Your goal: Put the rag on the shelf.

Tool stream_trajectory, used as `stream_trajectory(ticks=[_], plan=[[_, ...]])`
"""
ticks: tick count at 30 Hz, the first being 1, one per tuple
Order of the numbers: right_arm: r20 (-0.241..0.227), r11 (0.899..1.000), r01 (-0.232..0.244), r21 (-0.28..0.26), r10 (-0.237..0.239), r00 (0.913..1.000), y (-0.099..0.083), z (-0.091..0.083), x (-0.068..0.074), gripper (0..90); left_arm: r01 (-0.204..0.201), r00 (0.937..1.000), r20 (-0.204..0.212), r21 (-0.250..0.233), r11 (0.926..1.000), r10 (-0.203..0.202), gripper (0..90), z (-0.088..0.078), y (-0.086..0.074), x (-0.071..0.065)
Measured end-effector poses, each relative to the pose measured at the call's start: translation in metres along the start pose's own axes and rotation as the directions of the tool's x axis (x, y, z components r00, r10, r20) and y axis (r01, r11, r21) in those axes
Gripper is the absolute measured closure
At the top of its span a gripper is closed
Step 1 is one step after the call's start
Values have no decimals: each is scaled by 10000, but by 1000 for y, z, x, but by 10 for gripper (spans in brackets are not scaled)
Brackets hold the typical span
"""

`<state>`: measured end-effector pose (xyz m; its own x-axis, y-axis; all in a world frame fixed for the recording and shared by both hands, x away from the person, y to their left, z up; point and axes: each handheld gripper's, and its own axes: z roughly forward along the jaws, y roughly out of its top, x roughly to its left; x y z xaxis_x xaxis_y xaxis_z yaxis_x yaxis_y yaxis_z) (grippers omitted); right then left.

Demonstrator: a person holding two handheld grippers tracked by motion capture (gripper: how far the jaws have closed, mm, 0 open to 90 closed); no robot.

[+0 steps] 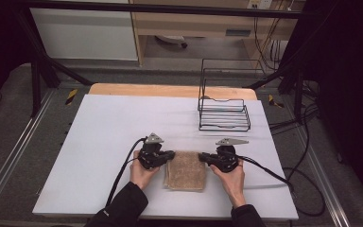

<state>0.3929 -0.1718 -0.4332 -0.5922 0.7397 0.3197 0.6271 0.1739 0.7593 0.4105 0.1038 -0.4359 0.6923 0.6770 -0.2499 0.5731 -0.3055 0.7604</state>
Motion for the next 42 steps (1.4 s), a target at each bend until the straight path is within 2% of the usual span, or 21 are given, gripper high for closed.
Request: stream_trajectory(ticks=[5,9,12,31,37,42], plan=[[8,9992,362,-179,-362,9993,3,-4,5,845,-133,9999,-65,-204,9997,132,851,-6,0,-3],[-2,9985,475,-284,-475,9989,4,-7,7,845,-142,9999,2,-403,9991,142,851,-11,1,-4],[75,9963,765,-385,-763,9971,6,-10,11,845,-155,9999,10,-531,9985,156,851,-15,2,-5],[221,9867,1239,-1056,-1222,9923,17,-29,23,847,-378,9991,134,-1457,9886,402,852,-39,11,-20],[384,9762,1683,-1365,-1646,9856,23,-37,27,848,-470,9987,109,-1686,9846,495,852,-45,15,-23],[427,9710,1829,-1541,-1784,9830,25,-41,30,849,-539,9984,86,-1925,9798,566,852,-50,19,-26]])
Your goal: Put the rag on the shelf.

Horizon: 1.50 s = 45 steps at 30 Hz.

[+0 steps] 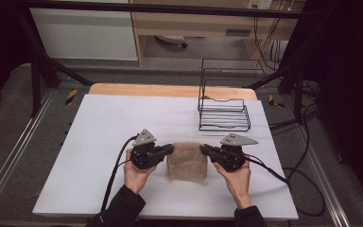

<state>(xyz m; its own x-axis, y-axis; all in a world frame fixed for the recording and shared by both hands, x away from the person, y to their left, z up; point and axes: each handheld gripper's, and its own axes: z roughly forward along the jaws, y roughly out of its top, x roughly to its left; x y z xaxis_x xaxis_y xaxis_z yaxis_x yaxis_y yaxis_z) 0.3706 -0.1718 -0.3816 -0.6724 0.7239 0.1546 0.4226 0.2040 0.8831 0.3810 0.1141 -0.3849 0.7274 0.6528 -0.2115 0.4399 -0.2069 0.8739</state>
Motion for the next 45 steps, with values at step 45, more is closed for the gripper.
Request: stream_trajectory(ticks=[45], plan=[[864,9734,878,-2117,-708,9937,53,-40,7,850,-458,9988,-259,-2232,9737,410,852,-20,58,-19]])
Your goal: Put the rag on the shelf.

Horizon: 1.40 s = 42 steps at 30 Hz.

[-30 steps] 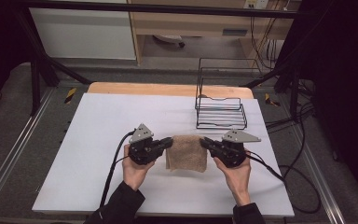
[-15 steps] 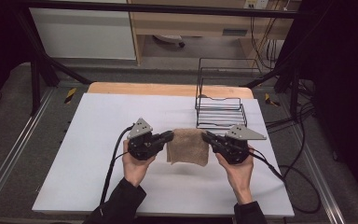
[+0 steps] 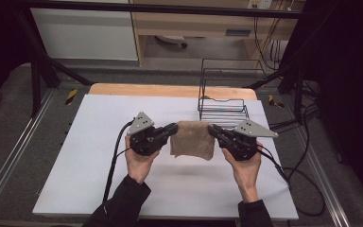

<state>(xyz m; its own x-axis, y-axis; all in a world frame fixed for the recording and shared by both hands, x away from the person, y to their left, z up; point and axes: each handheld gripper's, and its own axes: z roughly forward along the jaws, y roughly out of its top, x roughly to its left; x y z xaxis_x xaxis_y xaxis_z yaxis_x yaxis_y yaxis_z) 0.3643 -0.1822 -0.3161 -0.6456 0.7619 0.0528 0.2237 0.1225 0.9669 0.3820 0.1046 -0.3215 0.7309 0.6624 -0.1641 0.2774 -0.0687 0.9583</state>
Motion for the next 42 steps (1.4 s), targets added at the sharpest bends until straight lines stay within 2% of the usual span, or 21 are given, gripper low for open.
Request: stream_trajectory(ticks=[16,27,35,42], plan=[[507,9967,332,-745,-295,9983,26,-11,-5,851,-217,9998,18,-832,9963,219,853,6,28,-9],[839,9924,553,-1099,-462,9954,42,-19,-11,851,-353,9993,74,-1087,9934,363,853,14,47,-12],[1129,9882,543,-1432,-382,9929,55,-24,-18,851,-342,9991,214,-1352,9902,374,853,21,63,-16],[1347,9837,619,-1686,-392,9901,67,-30,-25,851,-497,9983,226,-1598,9859,539,853,28,78,-21]])
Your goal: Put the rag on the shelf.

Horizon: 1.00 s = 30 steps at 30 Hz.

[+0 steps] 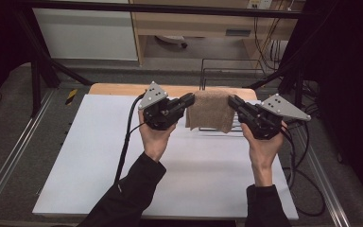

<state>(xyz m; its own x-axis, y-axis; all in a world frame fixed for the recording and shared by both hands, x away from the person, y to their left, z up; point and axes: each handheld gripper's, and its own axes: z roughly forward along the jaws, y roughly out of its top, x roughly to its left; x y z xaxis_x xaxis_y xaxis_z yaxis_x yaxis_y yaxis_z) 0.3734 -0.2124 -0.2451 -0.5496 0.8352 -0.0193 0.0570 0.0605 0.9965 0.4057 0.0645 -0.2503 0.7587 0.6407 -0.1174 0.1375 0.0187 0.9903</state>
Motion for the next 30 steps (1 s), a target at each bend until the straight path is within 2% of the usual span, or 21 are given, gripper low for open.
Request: stream_trajectory(ticks=[8,30], plan=[[317,9996,137,-238,-130,9994,14,-3,-8,852,-59,10000,76,-172,9998,60,853,12,13,-4],[1012,9977,150,-665,-82,9948,50,-6,-36,853,-70,9998,189,-560,9984,80,853,47,50,-9]])
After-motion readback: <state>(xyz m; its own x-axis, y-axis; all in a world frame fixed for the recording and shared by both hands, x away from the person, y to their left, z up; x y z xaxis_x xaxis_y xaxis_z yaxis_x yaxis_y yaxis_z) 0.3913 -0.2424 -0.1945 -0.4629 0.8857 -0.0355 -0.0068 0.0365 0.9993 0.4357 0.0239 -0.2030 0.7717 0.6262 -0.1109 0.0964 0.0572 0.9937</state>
